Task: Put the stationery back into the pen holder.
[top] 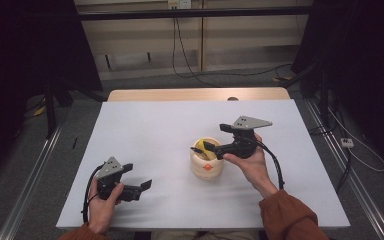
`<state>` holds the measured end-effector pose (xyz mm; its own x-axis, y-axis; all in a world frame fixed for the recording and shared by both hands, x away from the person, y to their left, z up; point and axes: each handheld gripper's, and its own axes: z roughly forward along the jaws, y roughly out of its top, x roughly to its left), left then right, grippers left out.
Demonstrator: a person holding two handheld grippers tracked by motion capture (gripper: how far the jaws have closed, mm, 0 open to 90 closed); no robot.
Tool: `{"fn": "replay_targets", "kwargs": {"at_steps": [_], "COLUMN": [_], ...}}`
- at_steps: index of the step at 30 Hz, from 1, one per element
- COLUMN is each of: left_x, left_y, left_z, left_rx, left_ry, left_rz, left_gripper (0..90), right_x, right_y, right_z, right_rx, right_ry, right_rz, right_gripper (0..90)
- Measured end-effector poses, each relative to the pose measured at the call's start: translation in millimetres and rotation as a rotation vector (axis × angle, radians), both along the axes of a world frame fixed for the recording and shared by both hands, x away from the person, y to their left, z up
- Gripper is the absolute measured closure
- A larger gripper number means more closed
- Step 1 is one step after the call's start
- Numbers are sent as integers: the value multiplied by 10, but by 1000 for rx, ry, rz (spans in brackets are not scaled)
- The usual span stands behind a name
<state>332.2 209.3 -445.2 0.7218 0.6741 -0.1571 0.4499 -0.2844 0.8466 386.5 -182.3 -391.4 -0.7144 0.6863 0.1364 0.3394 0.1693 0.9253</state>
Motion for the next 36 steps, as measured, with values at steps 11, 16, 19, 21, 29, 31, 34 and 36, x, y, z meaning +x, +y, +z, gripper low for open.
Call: {"fn": "replay_targets", "kwargs": {"at_steps": [11,16,19,21,29,31,34,36], "left_x": [-25,-34,-33,-33,-37,-42,-49,-47], "left_y": [35,49,44,42,40,34,17,21], "left_z": [12,17,15,18,18,21,23,24], "left_rx": [-8,-8,-11,-9,-4,-6,-5,1], "left_ry": [-8,-12,-13,-14,-13,-14,-14,-18], "left_rz": [6,7,7,7,7,1,-3,-4], "left_gripper": [49,49,49,49,49,49,49,49], "right_x": [0,-10,-50,-79,-201,-226,-269,-293], "right_y": [-43,-76,-97,-117,-237,-272,-321,-355], "right_z": [18,11,29,33,16,10,-12,-29], "right_rx": [-34,-52,-68,-81,-102,-104,-120,-125], "right_ry": [30,59,37,32,22,19,10,13], "right_rz": [-14,-51,-73,-80,-119,-127,-142,-148], "right_gripper": [49,45,46,45,44,49,50,50]}}
